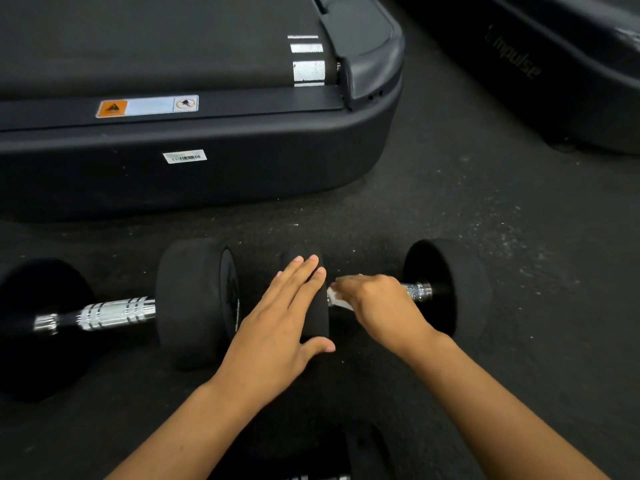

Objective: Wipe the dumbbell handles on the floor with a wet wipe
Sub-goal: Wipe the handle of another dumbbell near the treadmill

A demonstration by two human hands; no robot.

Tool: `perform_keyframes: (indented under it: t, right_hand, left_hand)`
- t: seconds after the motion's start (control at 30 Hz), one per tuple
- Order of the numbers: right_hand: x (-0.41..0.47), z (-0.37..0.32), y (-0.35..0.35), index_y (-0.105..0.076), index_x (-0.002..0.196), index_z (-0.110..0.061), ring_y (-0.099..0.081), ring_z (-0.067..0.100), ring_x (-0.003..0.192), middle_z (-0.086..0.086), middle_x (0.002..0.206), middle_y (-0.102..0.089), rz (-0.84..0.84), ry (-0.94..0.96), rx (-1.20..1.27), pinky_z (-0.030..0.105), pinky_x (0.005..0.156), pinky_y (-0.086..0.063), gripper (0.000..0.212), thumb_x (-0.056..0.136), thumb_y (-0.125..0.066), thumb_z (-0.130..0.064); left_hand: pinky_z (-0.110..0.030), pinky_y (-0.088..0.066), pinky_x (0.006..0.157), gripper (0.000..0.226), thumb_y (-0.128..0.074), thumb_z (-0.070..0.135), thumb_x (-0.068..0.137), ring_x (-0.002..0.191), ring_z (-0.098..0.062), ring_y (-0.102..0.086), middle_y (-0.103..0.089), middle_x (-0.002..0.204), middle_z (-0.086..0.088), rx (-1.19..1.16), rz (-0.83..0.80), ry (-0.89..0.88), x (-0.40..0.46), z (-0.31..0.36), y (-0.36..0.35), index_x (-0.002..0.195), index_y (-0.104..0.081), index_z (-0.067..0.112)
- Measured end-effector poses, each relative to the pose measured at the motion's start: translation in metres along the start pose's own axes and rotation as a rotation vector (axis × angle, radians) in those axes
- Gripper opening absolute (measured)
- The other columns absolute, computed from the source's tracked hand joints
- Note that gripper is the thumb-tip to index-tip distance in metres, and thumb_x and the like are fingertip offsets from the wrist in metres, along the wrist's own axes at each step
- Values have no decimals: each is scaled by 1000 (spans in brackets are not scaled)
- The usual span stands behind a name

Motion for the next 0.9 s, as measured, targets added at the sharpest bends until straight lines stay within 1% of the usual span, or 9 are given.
perform_keyframes:
  t: [0.13, 0.23, 0.4, 0.47, 0.57, 0.6, 0.67, 0.77, 0.9]
  right_hand:
    - [-15, -6, -11, -67, 110, -4, -63, 27, 105, 13, 113, -66, 84, 98, -45, 40, 90, -50, 35, 76, -60, -8]
    - [-14, 3, -10, -68, 108, -5, -64, 27, 102, 13, 111, -67, 165, 53, 3, 40, 89, -51, 33, 76, -61, -8]
    - [-19, -1, -9, -66, 111, -4, -62, 26, 105, 12, 114, -66, 118, 122, -21, 40, 91, -49, 36, 76, -59, -6]
    - [-16, 8, 0, -68, 104, -7, -66, 27, 96, 10, 104, -69, 96, 41, -4, 40, 83, -54, 28, 78, -58, -4]
    - [-1, 8, 6, -64, 88, -10, -63, 27, 78, 5, 83, -65, -4, -93, 5, 40, 68, -50, 11, 85, -54, -7]
    - [1, 8, 4, -63, 89, -11, -62, 25, 77, 4, 83, -64, -23, -89, 8, 40, 67, -49, 12, 85, -53, -6]
    - [1, 12, 3, -63, 91, -13, -61, 24, 76, 4, 83, -65, -53, -103, 37, 41, 68, -49, 12, 86, -53, -10]
    - [13, 21, 8, -62, 90, -18, -60, 25, 76, 6, 79, -64, -135, -203, 11, 43, 68, -50, 8, 87, -55, -15]
    - [14, 19, 8, -58, 80, -20, -58, 20, 69, 3, 71, -61, -154, -178, 54, 42, 65, -49, 13, 91, -52, -16]
  left_hand:
    - [-16, 7, 112, 94, -63, 51, 70, 141, -1, 2, -10, 154, 10, -3, -15, -2, 0, -1, -1, 143, -11, 22]
    - [-15, 9, 111, 94, -65, 51, 71, 140, 1, 5, -7, 154, 11, -7, -8, -3, 0, -1, -2, 143, -10, 24]
    - [-22, 2, 112, 92, -59, 54, 70, 140, 1, 6, -10, 154, 10, 9, 0, 9, -2, 1, -2, 144, -13, 23]
    - [-31, -5, 111, 92, -58, 55, 69, 140, -3, 0, -18, 153, 6, 23, 14, 3, -3, 0, -2, 145, -19, 20]
    - [-30, -4, 113, 92, -57, 55, 69, 141, -4, -3, -20, 153, 5, 28, 29, -14, -3, 0, -3, 145, -20, 19]
    - [-29, -5, 112, 92, -57, 56, 68, 140, -3, -2, -20, 153, 6, 29, 35, -13, -3, 0, -3, 144, -19, 19]
    - [-37, -8, 108, 91, -57, 56, 68, 140, -2, 0, -20, 152, 6, 29, 43, -2, -3, 0, -2, 143, -21, 20]
    - [-42, -14, 107, 91, -56, 57, 68, 140, -4, -3, -22, 152, 5, 52, 42, -1, -3, 1, -2, 143, -22, 18]
    - [-39, -15, 103, 91, -56, 59, 70, 140, -9, -5, -23, 152, 2, 142, 35, -13, -2, 1, 0, 144, -21, 20]
Point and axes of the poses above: each hand's wrist, its own x-axis towards the middle knuckle, its own y-axis out of the back of the hand, z = x × y, the point moved 1 cm from there along x, towards the middle knuckle
